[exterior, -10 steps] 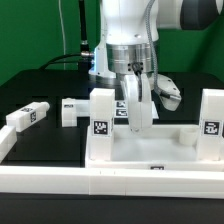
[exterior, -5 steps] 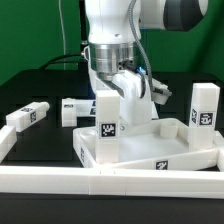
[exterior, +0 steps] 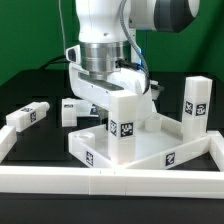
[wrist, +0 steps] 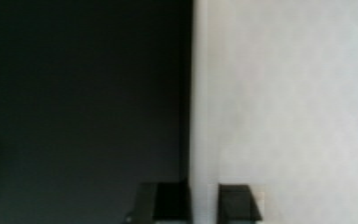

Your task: Assemble desk

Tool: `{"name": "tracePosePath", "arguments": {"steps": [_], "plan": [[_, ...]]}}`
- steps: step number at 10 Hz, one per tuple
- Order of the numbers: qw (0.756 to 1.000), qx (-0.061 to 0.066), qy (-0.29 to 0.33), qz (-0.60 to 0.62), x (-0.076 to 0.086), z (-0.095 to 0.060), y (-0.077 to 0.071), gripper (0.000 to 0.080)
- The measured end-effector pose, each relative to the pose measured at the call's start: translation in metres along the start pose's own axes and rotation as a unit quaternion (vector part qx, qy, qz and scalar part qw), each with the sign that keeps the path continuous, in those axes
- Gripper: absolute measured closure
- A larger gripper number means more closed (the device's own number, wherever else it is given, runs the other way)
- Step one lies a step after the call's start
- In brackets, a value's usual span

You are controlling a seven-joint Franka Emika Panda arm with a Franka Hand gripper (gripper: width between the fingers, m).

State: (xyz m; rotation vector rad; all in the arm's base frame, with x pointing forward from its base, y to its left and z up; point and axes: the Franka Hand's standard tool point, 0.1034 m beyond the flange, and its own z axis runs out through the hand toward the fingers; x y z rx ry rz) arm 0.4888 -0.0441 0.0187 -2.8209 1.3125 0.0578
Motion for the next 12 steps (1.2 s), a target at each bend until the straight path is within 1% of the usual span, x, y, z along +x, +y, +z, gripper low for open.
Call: {"name": "tracePosePath", "arguments": {"steps": [4,5,6,7,8,9,11,12], "plan": [[0.993,0.000,0.001,-0.117,0.001,0.000,0.002,0.0739],[0.985,-0.005,0.003,-0.173,0.001,-0.001,-0.001,0.0739],[0.974,-0.011,0.005,-0.228,0.000,-0.001,-0.007,0.0739],[0.957,-0.017,0.007,-0.288,-0.001,-0.001,-0.014,0.0739],[0.941,-0.021,0.007,-0.339,-0.002,-0.001,-0.018,0.0739],[0.931,-0.023,0.006,-0.365,0.000,0.000,-0.014,0.0739],[0.903,-0.028,0.004,-0.428,0.001,0.000,-0.012,0.0739],[0.893,-0.028,0.003,-0.450,0.002,0.000,-0.011,0.0739]]}}
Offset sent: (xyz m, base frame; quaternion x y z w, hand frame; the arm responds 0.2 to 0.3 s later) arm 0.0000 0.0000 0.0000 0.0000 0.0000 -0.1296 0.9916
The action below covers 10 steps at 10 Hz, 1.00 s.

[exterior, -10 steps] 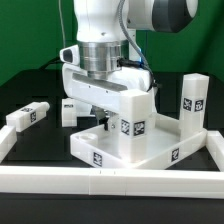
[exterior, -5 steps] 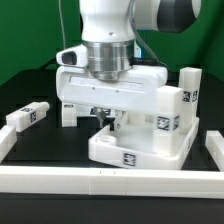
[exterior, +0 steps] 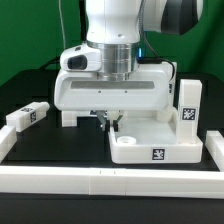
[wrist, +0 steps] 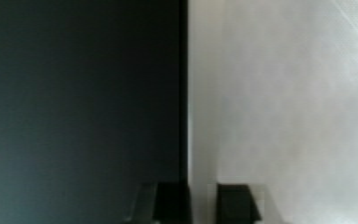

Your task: Assemble desk

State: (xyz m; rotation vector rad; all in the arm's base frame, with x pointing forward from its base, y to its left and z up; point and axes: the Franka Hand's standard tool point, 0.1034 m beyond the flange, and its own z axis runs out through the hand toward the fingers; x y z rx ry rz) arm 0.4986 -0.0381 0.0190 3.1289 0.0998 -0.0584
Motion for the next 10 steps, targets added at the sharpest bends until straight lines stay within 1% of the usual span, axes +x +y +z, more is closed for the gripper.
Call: {"name": "tracePosePath", "arguments": {"steps": [2,3,4,5,6,9,10], "plan": [[0.998,-0.004,-0.002,-0.064,0.001,0.000,0.000,0.0739],[0.994,-0.008,-0.002,-0.106,0.008,0.000,-0.005,0.0739],[0.989,-0.015,0.001,-0.148,0.020,0.000,-0.007,0.0739],[0.985,-0.026,0.002,-0.173,0.030,-0.001,-0.005,0.0739],[0.980,-0.032,-0.001,-0.196,0.034,-0.003,-0.004,0.0739],[0.960,-0.036,-0.006,-0.279,0.032,-0.002,0.001,0.0739],[0.945,-0.039,-0.010,-0.324,0.032,-0.002,0.002,0.0739]]}}
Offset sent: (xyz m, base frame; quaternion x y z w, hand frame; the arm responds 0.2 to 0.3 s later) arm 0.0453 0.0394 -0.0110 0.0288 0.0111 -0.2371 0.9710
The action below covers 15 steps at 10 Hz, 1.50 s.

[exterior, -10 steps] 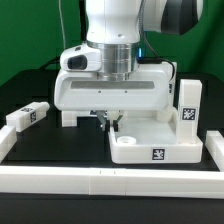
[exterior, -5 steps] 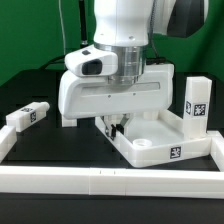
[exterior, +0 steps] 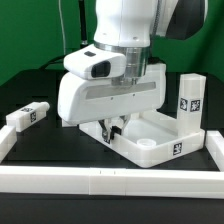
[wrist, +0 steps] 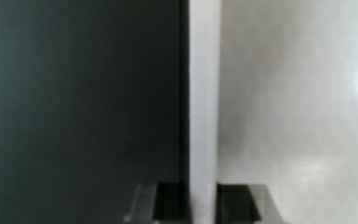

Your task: Assemble desk

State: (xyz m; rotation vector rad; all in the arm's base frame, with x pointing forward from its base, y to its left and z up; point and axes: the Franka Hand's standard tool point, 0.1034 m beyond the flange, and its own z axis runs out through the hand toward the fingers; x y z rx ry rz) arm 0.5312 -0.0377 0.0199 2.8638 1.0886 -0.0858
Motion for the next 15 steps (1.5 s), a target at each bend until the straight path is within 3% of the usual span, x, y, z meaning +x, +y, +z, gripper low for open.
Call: {"name": "tracePosePath", "arguments": {"steps": [2,4,6,10,11,15], "plan": [[0.998,0.001,-0.007,-0.062,0.009,-0.001,0.000,0.0739],[0.989,-0.005,-0.011,-0.148,0.029,-0.003,0.003,0.0739],[0.967,-0.005,-0.011,-0.256,0.048,-0.011,0.006,0.0739],[0.933,-0.013,-0.032,-0.357,0.038,-0.008,0.013,0.0739],[0.930,-0.013,-0.035,-0.365,0.042,-0.007,0.008,0.0739],[0.927,0.003,-0.044,-0.372,0.097,-0.015,0.007,0.0739]]}}
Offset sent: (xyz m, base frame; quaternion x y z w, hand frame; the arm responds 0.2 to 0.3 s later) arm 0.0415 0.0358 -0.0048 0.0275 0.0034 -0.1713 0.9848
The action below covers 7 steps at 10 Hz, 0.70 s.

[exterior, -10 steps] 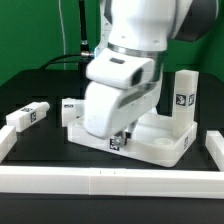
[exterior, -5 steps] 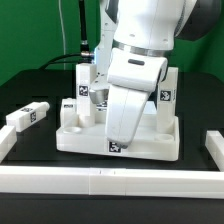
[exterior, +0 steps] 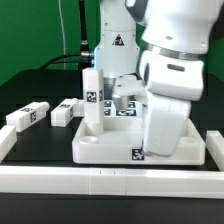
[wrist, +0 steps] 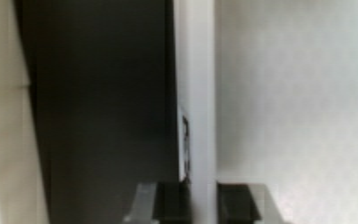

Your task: Assemble desk

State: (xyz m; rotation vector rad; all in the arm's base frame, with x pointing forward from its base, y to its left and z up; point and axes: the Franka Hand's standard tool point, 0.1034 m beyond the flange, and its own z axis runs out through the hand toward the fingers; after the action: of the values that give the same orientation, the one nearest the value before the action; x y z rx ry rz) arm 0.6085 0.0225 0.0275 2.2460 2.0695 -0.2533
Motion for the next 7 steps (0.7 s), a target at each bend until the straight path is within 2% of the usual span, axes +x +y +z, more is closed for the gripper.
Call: {"name": "tracePosePath", "arguments": {"steps": [2,3,6,7], "plan": [[1.000,0.002,0.001,-0.002,0.015,-0.003,0.013,0.0739],[1.000,0.007,-0.002,-0.007,0.020,-0.002,0.019,0.0739],[1.000,0.008,-0.005,-0.007,0.018,0.001,0.020,0.0739],[1.000,0.008,-0.006,-0.007,0.017,0.001,0.021,0.0628]]}}
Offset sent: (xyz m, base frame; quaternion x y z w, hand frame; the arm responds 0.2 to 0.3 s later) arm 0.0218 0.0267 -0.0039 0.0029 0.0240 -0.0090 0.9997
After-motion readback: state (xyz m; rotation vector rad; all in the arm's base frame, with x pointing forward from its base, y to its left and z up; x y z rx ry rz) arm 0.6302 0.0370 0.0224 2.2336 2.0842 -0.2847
